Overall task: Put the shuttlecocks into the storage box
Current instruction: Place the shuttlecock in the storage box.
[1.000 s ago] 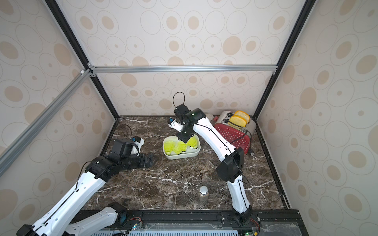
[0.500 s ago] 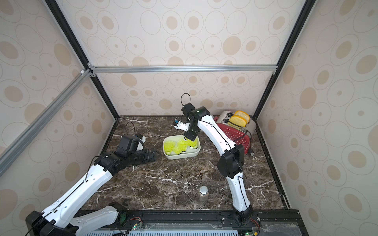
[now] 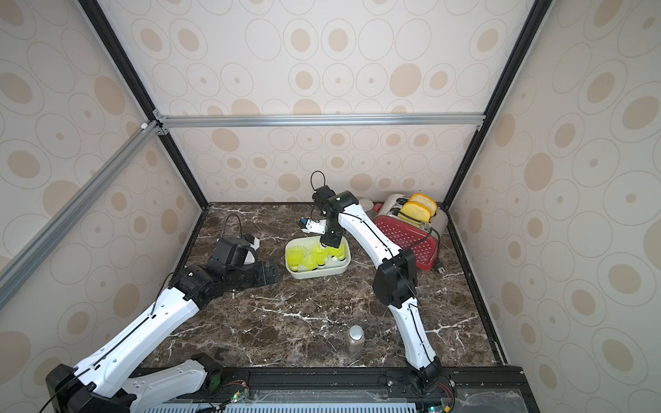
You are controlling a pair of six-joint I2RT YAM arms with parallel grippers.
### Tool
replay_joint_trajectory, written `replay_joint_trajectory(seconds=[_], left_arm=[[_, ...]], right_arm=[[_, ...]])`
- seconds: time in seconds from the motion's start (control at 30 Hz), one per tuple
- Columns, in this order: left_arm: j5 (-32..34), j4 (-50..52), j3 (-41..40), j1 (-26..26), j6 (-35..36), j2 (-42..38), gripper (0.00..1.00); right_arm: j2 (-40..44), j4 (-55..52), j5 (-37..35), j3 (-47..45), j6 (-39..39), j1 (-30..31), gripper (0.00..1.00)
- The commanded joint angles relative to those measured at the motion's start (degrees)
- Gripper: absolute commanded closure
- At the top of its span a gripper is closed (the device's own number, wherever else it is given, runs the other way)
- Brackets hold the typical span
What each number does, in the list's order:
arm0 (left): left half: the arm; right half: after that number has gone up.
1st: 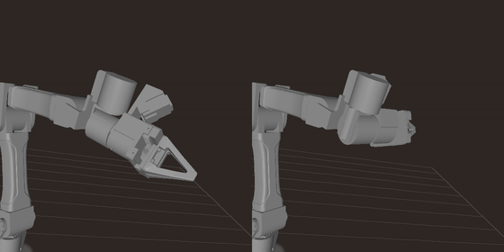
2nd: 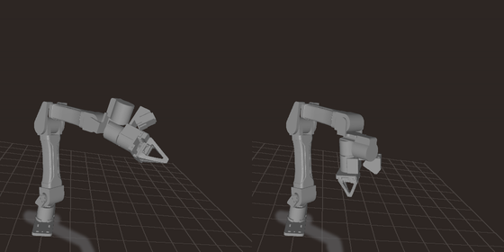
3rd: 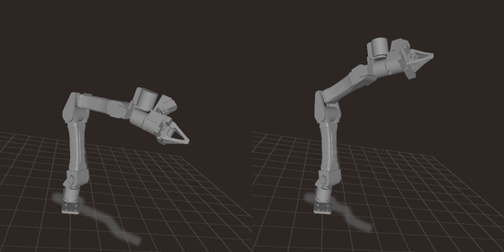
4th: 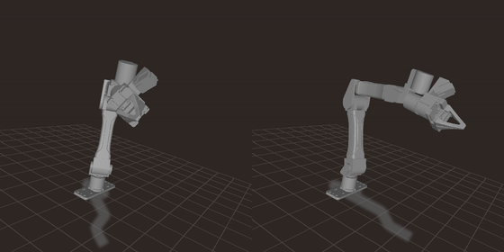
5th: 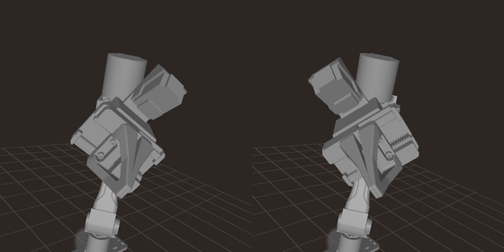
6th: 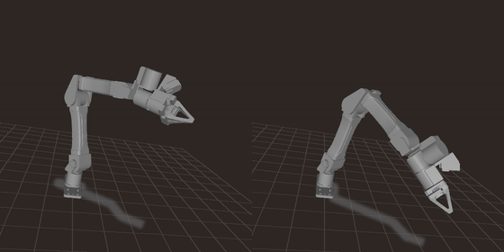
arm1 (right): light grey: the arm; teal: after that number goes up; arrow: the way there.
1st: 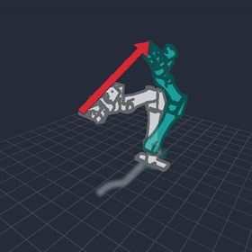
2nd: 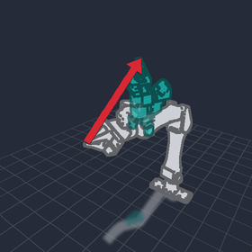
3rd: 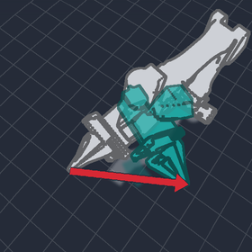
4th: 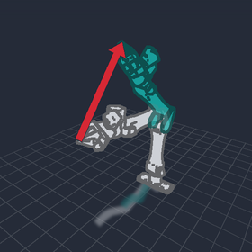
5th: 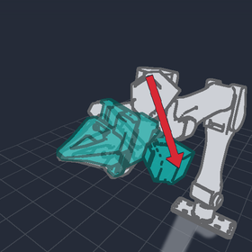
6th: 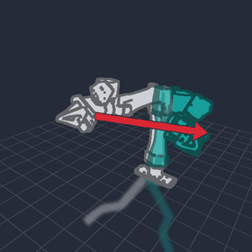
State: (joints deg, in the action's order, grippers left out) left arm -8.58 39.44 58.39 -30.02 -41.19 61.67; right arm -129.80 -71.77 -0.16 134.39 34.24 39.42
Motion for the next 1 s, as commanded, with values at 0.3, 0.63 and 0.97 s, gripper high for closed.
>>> replay_joint_trajectory(seconds=[0.3, 0.63, 0.97], left_arm=[[0.49, -0.91, 1.74, -0.39, 0.11, -0.08, 0.01], [0.23, -1.21, 1.90, -0.38, 0.32, -0.01, 0.01], [-0.01, -1.16, 1.90, -0.39, 0.64, -0.12, 0.01]], right_arm=[[-0.10, 0.60, 2.01, -2.38, 7.33, 0.93, 1.00], [-0.44, 0.90, 1.81, -5.45, 7.33, 0.91, 1.00], [-1.29, 2.11, 2.10, -4.36, 6.54, 1.25, 0.75]])
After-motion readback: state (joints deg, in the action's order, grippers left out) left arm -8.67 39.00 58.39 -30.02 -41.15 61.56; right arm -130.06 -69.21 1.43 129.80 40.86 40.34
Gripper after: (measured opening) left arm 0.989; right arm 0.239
